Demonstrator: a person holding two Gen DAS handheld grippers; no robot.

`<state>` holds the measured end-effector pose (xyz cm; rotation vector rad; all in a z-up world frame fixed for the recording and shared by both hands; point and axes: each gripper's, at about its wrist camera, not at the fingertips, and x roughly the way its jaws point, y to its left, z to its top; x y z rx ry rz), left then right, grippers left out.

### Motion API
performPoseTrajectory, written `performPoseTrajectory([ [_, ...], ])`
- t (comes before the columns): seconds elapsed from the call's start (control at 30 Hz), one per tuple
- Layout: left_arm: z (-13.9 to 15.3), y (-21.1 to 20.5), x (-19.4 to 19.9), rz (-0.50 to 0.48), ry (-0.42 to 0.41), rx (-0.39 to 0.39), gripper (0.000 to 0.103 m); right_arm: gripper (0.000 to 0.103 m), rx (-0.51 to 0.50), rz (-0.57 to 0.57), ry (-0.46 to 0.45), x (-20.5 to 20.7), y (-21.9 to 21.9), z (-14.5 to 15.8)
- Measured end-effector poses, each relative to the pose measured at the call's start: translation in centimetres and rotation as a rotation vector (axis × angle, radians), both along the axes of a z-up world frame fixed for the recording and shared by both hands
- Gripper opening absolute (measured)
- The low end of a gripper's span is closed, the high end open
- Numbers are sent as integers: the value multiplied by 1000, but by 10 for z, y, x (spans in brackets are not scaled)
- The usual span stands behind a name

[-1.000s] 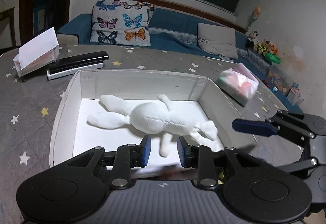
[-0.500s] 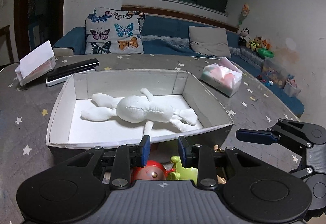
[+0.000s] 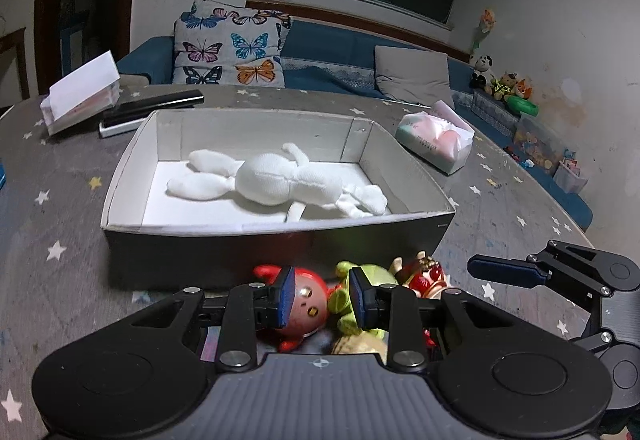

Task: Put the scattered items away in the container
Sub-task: 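Move both tools back down to the toys in front of the box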

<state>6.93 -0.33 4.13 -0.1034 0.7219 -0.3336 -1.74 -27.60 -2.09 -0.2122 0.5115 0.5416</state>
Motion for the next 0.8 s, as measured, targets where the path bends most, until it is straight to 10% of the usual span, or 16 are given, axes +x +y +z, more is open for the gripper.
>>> performPoseTrajectory([
  [0.8, -8, -57, -1, -181, 85, -83, 32, 71, 24, -90, 64, 2, -20, -26],
])
